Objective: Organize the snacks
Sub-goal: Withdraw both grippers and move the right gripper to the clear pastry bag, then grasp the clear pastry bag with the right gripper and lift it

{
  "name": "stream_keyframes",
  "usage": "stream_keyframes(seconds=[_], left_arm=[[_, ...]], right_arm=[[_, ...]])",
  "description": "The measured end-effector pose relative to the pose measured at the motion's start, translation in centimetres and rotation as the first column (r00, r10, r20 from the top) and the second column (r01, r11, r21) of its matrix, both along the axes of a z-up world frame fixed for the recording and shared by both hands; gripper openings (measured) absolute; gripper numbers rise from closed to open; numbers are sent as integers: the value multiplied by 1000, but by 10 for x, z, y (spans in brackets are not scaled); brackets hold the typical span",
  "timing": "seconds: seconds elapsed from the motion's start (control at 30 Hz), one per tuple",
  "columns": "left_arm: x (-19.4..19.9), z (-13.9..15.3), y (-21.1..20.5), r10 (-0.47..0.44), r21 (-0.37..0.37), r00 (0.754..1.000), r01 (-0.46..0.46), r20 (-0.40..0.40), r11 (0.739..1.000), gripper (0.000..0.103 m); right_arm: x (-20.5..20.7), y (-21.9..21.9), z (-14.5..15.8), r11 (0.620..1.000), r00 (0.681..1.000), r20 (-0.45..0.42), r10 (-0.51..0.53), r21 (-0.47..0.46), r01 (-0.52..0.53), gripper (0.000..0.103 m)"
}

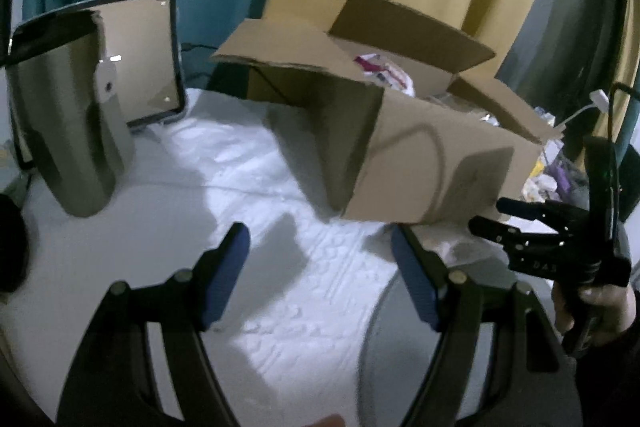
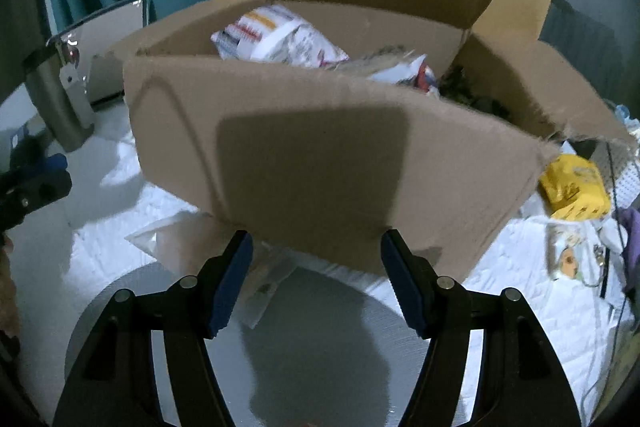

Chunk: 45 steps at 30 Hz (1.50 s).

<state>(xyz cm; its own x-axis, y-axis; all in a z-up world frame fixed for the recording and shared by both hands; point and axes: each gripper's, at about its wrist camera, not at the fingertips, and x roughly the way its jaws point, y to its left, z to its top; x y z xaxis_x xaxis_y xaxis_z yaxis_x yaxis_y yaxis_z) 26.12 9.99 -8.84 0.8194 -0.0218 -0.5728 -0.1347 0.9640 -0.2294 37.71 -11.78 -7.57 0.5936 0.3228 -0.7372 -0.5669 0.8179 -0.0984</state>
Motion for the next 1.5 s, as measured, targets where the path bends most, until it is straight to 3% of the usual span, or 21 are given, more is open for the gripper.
stream_keyframes(seconds=[0.7, 1.03, 1.27, 1.5], left_arm=[[-24, -11, 30, 29, -36, 999, -30, -12, 999, 74], [-43, -5, 40, 49, -45, 999, -49, 14, 998, 74], [-61, -1, 48, 63, -45, 998, -62, 26, 997, 74], [-63, -2, 41, 34, -47, 999, -33, 29, 998, 74]], right_arm=[[-36, 47, -28, 997, 991, -111, 79, 13, -78, 70], [-67, 73, -4, 992, 989, -82, 124, 43, -120, 72], [-81, 90, -21, 995, 991, -86, 104, 1, -105, 82], [-93, 68, -23, 998, 995, -84, 60, -16, -61, 85]])
